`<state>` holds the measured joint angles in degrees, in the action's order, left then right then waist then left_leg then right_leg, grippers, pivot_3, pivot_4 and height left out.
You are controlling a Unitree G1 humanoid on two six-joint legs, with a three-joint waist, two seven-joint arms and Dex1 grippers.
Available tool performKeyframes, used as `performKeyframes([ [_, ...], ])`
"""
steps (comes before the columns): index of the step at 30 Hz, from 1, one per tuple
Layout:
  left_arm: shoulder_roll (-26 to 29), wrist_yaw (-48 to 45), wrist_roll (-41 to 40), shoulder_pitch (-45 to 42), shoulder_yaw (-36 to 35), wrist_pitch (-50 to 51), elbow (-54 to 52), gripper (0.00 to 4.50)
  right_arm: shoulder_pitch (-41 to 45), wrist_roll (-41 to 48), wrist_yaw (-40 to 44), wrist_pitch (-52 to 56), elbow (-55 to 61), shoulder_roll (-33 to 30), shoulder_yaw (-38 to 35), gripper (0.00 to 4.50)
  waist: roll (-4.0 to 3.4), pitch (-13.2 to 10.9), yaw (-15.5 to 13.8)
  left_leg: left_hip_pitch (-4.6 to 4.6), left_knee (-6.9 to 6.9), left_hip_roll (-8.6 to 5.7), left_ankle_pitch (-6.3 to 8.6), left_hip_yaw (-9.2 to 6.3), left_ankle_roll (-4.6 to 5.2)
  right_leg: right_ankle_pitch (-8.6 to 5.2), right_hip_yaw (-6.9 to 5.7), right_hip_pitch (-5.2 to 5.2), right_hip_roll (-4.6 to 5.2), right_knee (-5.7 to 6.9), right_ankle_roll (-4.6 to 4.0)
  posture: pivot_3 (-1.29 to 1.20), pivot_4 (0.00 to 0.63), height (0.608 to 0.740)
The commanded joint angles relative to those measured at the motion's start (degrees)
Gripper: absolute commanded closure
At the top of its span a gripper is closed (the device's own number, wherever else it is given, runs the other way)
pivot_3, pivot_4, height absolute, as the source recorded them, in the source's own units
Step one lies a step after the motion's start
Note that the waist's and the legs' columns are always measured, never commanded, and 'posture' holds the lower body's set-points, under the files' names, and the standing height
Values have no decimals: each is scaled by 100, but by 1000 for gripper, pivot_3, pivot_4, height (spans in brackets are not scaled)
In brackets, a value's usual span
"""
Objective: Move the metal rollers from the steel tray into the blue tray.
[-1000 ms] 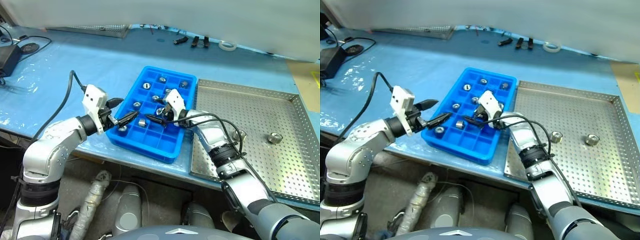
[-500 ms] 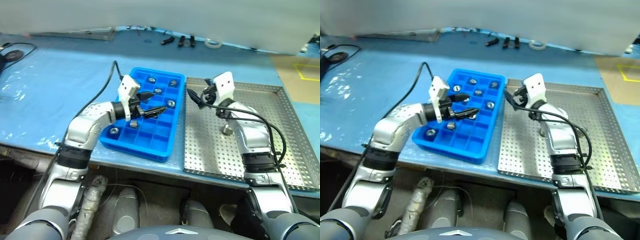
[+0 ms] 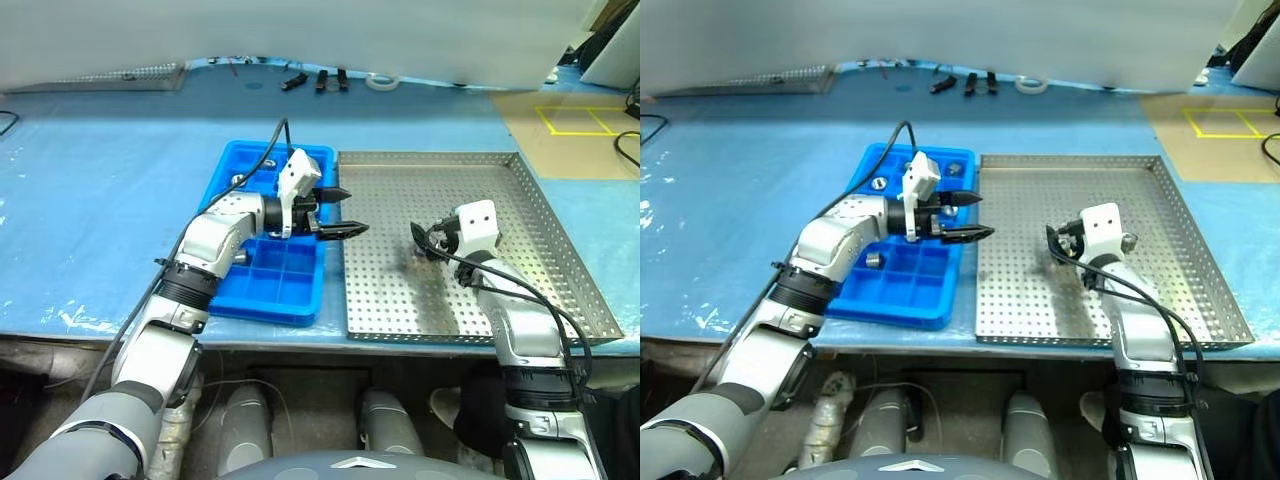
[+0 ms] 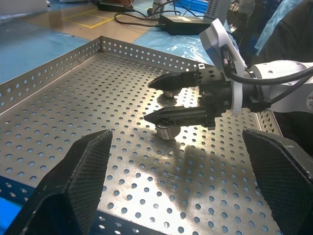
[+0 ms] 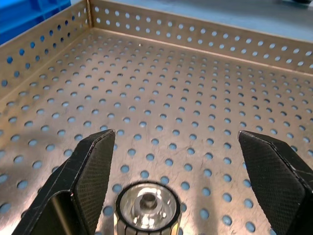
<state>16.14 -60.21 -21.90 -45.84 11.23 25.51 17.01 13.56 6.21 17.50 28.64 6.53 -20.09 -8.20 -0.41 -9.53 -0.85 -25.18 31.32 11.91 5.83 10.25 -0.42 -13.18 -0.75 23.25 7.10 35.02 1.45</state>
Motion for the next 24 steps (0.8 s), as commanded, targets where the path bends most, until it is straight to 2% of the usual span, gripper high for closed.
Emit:
performKeyframes([
  [1, 84, -78, 4, -46, -123, -21, -129, 0, -14, 179, 114, -86, 204, -1, -39, 261, 0, 0, -2, 0, 0, 0, -1, 0, 2, 1, 4, 0, 0, 0, -2, -287, 150, 740],
  [13, 234, 42, 19, 179, -184, 95, -428, 0, -130, 164, 214, -262, -602, -24, 14, 261, -1, 0, -33, 1, -1, 1, -2, 2, 7, 3, 18, -2, 0, -4, -5, -238, 150, 740],
  [21, 271, 48, 24, 226, -200, 152, -486, 0, -105, 184, 294, -318, -458, -17, 144, 2844, -1, 0, -41, 2, -1, 1, -2, 2, 7, 3, 18, -4, 0, -4, -5, -232, 150, 740],
  [24, 381, -31, -34, 301, -205, 291, -614, 0, -39, 228, 371, -311, -304, -37, 199, 2836, -1, 0, -44, 2, -2, 2, -2, 2, 7, 3, 18, -4, 0, -4, -5, -216, 150, 740],
])
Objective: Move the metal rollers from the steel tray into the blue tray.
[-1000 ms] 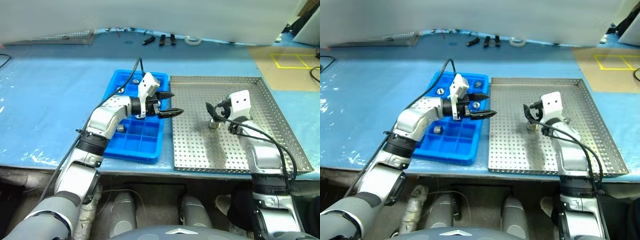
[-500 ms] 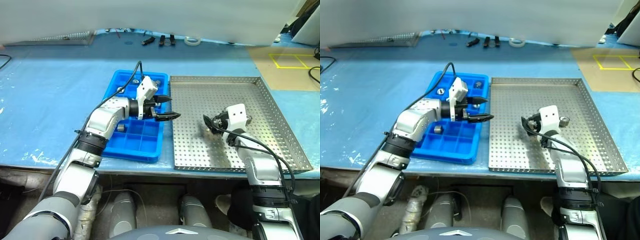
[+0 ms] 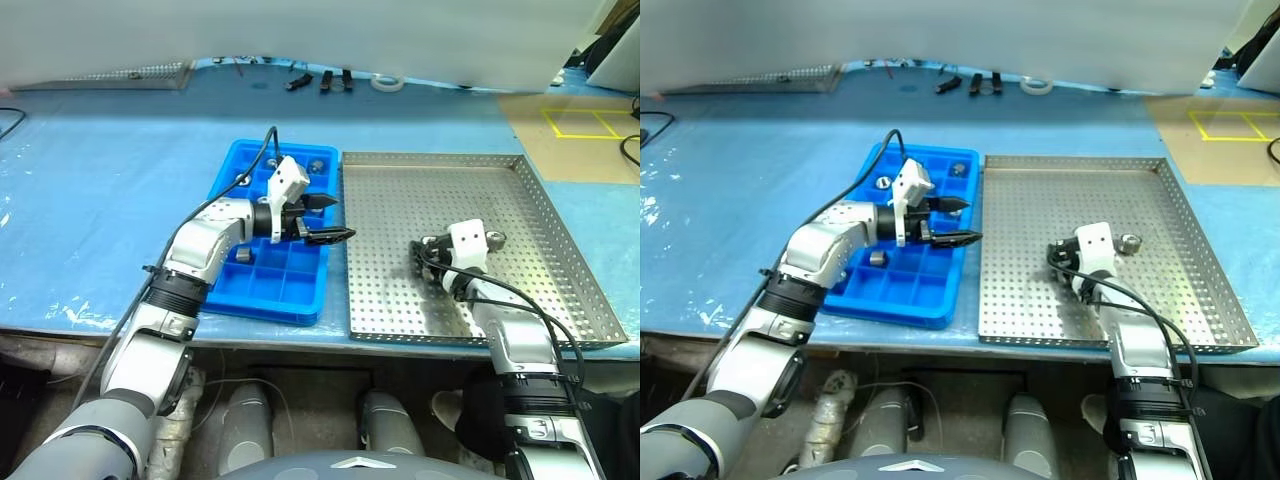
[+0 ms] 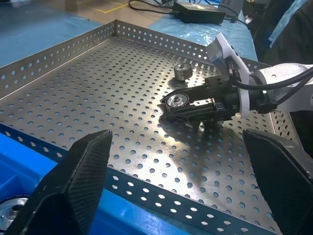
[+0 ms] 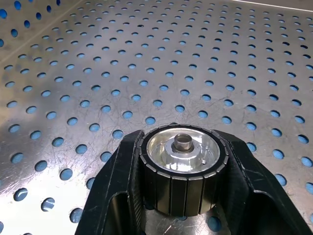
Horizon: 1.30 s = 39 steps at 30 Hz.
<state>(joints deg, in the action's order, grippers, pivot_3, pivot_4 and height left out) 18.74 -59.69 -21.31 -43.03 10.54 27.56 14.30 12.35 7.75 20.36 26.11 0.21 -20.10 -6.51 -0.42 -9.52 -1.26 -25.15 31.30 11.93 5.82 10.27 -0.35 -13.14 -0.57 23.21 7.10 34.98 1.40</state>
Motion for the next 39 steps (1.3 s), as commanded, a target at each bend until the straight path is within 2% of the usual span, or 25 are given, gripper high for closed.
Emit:
performKeyframes([
  [1, 171, -97, -108, 62, -148, 125, -399, 0, 149, 90, 114, -55, 385, -38, 59, 2836, 0, 0, 3, -1, -1, 0, 0, 0, 0, 0, 0, 2, 0, 0, 0, -208, 150, 740],
  [4, 320, -82, -144, 187, -225, 223, -555, 0, 424, 191, 317, 2, 606, -37, 215, 2836, -1, 0, 18, -1, -2, 1, 0, 1, 0, 0, -1, 6, -1, 0, 0, -176, 150, 740],
  [10, 622, 126, -188, 599, -542, 290, -991, 0, 1122, 434, 1242, -90, 876, 8, 902, 2836, -1, 0, -48, 0, -7, 5, -1, 0, -3, 0, -5, 7, -2, 1, 0, -37, 150, 740],
  [23, 1564, 637, -673, 2523, -1518, 755, -3041, 0, 2237, 495, 3123, -329, -2, 108, 2196, 2836, -1, -1, -631, -13, -25, 13, -6, -19, -13, -2, -69, 4, 1, -10, -2, 289, 150, 740],
  [33, 1792, 1141, -1188, 3787, -1999, 1196, -4304, 0, 2499, 512, 4004, 43, -245, 64, 2642, 2836, -1, -1, -982, -11, -36, 25, -15, -33, -30, -2, -77, 4, 0, -2, -1, 424, 150, 740],
  [39, 1816, 1352, -1331, 3914, -2032, 1285, -4493, 0, 2457, 442, 4324, 206, -252, -89, 2785, 2836, -1, -1, -1125, -9, -37, 25, -17, -37, -34, -2, -74, 4, 0, 1, 0, 429, 150, 740],
])
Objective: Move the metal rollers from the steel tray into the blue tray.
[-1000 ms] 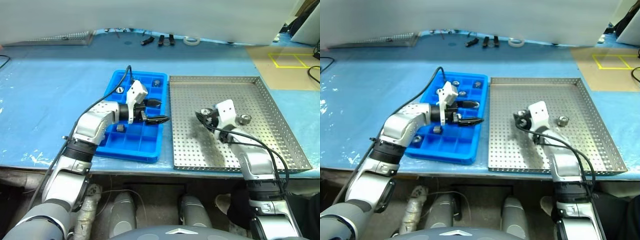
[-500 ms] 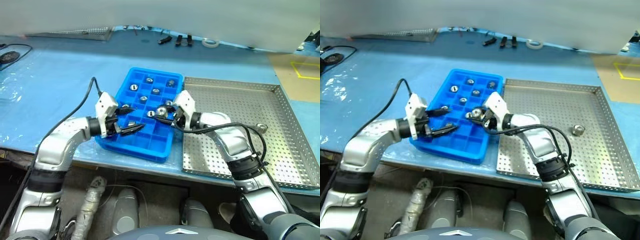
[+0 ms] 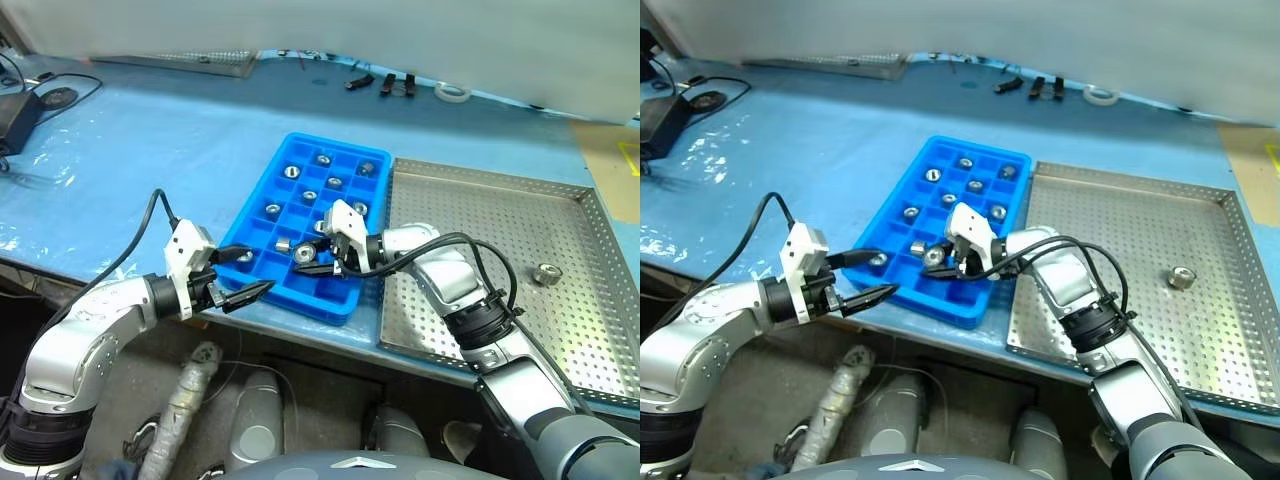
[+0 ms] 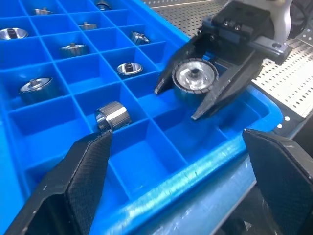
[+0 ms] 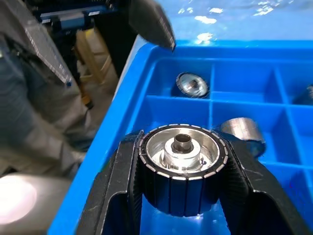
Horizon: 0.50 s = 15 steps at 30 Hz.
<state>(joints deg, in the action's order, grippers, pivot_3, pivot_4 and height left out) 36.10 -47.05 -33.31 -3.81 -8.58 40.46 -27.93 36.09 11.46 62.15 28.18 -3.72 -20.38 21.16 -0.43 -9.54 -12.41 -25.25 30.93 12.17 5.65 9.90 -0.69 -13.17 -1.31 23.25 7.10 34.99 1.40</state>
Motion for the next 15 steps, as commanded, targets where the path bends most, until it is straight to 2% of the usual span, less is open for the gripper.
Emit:
performKeyframes([
  [1, 83, 107, -135, -35, -100, -5, -256, 0, 80, 74, 154, 16, 132, -61, 8, 2486, 0, 0, -14, 0, 0, -1, 0, 0, -1, 0, 0, 1, 0, 1, 0, 417, 150, 740],
  [8, 93, 72, -97, -427, 129, -48, 34, 0, 16, -32, -222, 123, 172, -32, -126, 202, 0, 0, -5, 1, 0, -1, -5, -3, -9, 0, 2, 4, -1, 8, 0, 348, 150, 740],
  [13, 5, -89, 35, -1070, 485, -185, 564, 0, -91, -96, -660, 132, 376, -152, -377, 202, 0, 0, 53, 4, 2, -5, -11, -3, -17, 0, 5, 6, 0, 22, 0, 250, 150, 740],
  [15, -83, -209, 114, -1414, 688, -293, 882, 0, -119, -202, -1071, 127, 400, -184, -588, 202, 0, 0, 75, 5, 5, -8, -13, -3, -18, 1, 7, 6, 0, 27, 1, 200, 150, 740],
])
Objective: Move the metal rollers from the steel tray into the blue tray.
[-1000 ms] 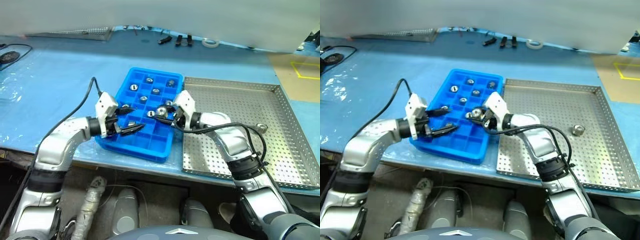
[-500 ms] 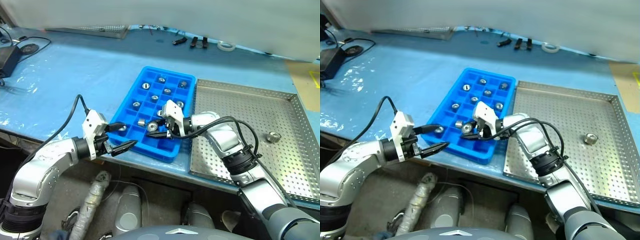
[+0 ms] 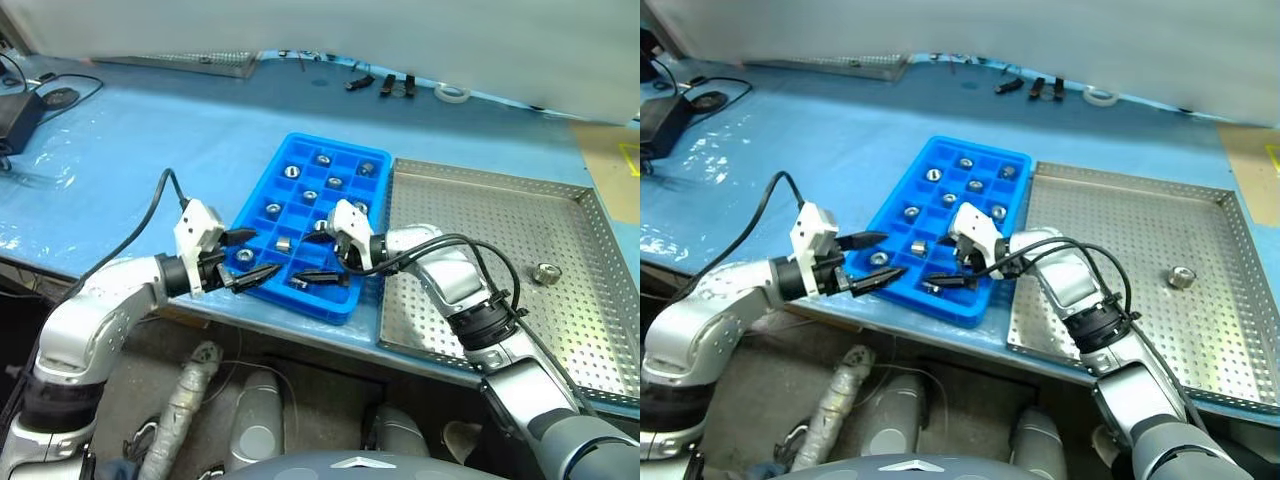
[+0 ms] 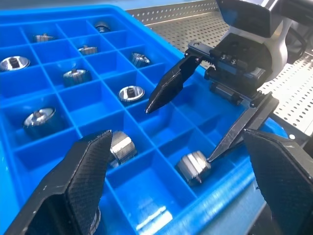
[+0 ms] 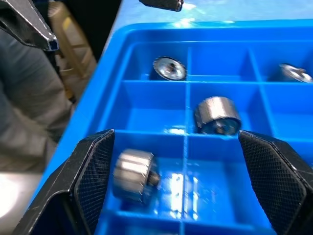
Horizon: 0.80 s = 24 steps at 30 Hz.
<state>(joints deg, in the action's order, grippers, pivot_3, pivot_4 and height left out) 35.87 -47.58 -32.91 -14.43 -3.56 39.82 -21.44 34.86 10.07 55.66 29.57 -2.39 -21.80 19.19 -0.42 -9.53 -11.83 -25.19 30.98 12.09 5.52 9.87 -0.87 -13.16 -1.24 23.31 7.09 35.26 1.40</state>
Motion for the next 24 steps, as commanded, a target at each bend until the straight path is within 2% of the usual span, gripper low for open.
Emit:
performKeyframes([
  [1, -112, -239, 128, -539, 302, -302, 416, 0, 4, -63, -635, 14, 266, -38, -559, 202, 0, 0, 34, 0, 2, 0, -2, 0, -3, 0, 1, 1, 0, 5, 0, 164, 150, 740],
  [10, -648, -1073, 618, -1939, 1085, -1083, 2118, 0, -246, -275, -2485, 104, 576, -130, -1911, 95, 3, 1, 393, 4, 14, -16, -21, 4, -29, 1, 15, 6, 0, 30, 1, -88, 150, 740],
  [15, -1037, -1541, 854, -2524, 1344, -1512, 2984, 0, -643, -552, -3860, 361, 888, -73, -2804, 95, 3, 1, 656, 0, 16, -18, -20, 10, -23, 1, 18, 9, -1, 25, 1, -215, 150, 740],
  [18, -1254, -1810, 991, -2817, 1455, -1748, 3451, 0, -1001, -439, -4234, 600, 1245, -11, -3271, 95, 3, 1, 788, 1, 19, -18, -17, 13, -19, 1, 23, 10, -1, 22, 1, -255, 150, 740],
  [24, -1533, -2148, 1170, -3096, 1533, -2023, 3975, 0, -1588, -494, -4865, 705, 1489, 137, -3737, 95, 3, 1, 1005, 10, 24, -17, 0, 28, 10, 1, 41, 10, -2, 17, 1, -312, 150, 740],
])
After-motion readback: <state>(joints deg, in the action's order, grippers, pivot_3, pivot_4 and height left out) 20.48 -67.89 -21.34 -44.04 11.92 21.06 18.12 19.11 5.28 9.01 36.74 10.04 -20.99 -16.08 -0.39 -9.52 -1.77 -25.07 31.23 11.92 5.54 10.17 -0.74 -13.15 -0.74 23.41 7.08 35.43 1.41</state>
